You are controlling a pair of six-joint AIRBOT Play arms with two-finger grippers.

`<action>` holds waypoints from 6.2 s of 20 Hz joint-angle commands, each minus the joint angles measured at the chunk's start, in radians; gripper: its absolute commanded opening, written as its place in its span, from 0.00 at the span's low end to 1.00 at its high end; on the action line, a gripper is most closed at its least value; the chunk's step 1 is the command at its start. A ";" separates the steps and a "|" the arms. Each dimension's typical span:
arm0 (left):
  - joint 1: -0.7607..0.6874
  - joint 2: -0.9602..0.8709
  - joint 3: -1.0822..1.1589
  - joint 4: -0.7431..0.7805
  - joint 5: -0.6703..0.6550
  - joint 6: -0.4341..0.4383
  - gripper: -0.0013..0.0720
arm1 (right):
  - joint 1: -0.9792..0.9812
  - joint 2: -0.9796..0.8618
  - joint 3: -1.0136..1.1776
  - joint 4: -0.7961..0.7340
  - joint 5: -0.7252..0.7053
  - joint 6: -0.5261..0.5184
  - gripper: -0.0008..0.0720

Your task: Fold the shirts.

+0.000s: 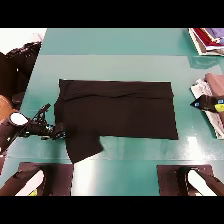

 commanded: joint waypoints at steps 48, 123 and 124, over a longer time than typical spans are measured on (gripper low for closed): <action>0.000 0.034 0.336 0.035 -0.088 -0.002 0.04 | -0.058 0.101 -0.139 -0.091 0.182 0.023 0.04; -0.626 -0.759 1.091 0.034 0.042 -0.063 0.04 | 0.652 -0.529 0.967 0.372 0.187 0.012 0.04; -0.592 -0.721 1.091 0.085 0.016 -0.063 0.04 | 0.662 -0.530 0.967 0.372 0.174 0.011 0.04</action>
